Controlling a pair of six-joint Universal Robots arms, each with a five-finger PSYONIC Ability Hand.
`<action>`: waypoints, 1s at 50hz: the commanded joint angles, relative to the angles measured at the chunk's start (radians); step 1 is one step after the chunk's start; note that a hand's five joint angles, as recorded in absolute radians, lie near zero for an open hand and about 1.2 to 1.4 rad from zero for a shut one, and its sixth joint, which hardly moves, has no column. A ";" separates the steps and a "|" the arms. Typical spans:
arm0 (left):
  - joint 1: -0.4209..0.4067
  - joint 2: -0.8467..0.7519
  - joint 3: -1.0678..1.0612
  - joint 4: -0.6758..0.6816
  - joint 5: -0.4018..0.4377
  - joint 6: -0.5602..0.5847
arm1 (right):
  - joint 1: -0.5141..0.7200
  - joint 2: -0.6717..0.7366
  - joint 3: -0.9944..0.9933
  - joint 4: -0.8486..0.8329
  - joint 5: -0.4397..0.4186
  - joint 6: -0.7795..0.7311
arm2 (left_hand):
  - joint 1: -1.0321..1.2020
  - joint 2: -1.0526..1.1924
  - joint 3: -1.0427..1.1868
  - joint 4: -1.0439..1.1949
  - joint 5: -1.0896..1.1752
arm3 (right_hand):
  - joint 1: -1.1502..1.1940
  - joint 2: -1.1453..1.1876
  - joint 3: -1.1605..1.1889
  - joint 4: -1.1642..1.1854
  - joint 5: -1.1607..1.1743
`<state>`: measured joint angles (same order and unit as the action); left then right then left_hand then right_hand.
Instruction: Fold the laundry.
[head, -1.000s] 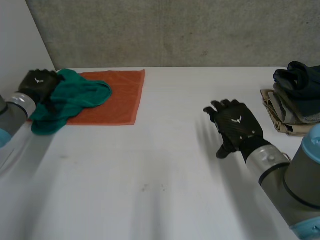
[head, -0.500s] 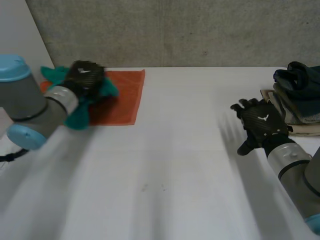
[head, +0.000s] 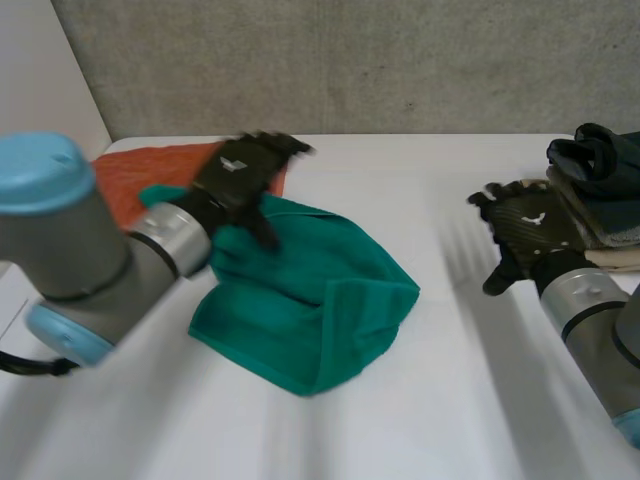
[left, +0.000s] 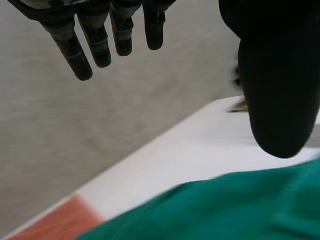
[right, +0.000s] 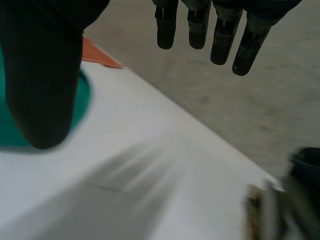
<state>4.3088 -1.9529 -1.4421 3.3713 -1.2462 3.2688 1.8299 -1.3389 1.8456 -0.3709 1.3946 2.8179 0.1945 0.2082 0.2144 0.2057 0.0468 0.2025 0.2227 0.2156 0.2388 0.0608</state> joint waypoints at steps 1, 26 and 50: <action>0.158 -0.107 0.061 -0.010 0.005 0.106 | 0.138 0.001 -0.058 0.217 -0.111 -0.006 | 0.042 0.029 0.023 0.031 0.016 | -0.028 -0.048 -0.041 -0.064 -0.061; 0.279 -0.347 0.160 -0.053 -0.004 0.407 | 0.424 0.423 -0.330 0.132 0.087 -0.242 | 0.037 0.023 0.017 0.025 0.010 | 0.116 0.096 0.103 0.080 0.083; 0.267 -0.152 0.039 -0.050 0.002 0.281 | -0.039 0.167 -0.206 0.026 0.061 -0.190 | 0.031 0.017 0.011 0.020 0.004 | 1.194 1.174 1.181 1.157 1.161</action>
<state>4.5779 -2.1269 -1.3654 3.3196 -1.2463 3.5565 1.9582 -1.1716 1.6517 -0.3481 1.4768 2.6458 0.1945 0.2082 0.2144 0.2052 0.0468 0.9971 1.1783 1.1794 1.1873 0.9889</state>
